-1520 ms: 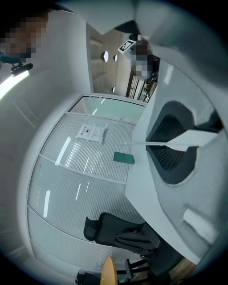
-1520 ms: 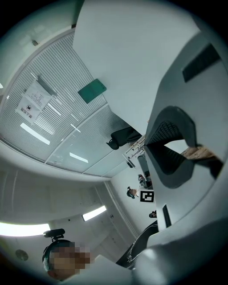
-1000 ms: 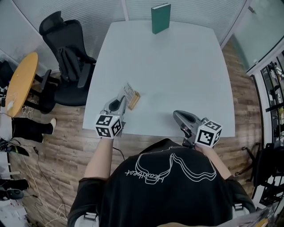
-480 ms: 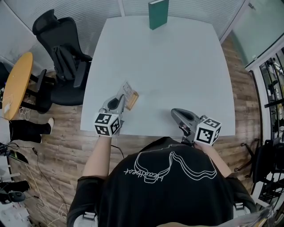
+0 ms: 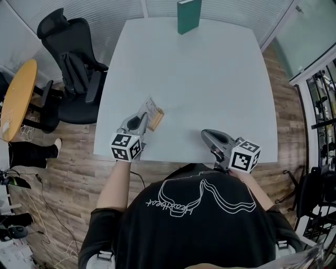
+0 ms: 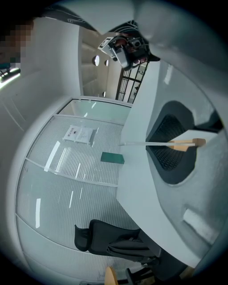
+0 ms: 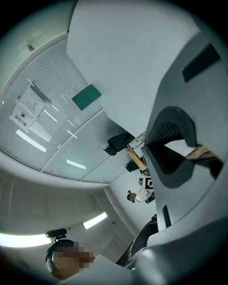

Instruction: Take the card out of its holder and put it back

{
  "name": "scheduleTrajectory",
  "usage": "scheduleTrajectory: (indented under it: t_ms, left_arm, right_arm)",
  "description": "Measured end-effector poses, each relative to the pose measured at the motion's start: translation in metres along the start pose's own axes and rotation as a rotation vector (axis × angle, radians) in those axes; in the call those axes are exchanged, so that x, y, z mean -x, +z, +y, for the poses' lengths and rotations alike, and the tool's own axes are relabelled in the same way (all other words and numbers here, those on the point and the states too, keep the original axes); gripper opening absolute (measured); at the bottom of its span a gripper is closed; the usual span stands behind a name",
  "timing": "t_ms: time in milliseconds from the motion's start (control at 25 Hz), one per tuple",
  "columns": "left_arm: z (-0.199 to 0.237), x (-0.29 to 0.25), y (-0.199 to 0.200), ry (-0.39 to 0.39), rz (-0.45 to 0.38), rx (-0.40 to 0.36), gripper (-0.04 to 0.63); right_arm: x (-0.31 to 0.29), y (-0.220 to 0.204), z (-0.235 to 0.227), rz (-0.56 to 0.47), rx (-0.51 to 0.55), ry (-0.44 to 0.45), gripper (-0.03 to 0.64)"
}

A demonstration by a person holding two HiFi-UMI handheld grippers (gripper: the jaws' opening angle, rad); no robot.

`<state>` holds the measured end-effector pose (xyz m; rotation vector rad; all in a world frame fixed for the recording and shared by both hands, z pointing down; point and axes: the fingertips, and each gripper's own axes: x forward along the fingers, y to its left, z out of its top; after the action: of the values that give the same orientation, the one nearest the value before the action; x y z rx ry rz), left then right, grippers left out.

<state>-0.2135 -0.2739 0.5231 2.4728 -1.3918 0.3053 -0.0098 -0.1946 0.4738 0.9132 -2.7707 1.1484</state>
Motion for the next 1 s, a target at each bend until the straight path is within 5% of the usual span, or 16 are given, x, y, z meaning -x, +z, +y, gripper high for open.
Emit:
scheduleTrajectory:
  t_ms: [1000]
  left_arm:
    - [0.004, -0.013, -0.035, 0.013, 0.075, 0.066, 0.026]
  right_arm:
    - [-0.001, -0.007, -0.010, 0.006, -0.025, -0.013, 0.009]
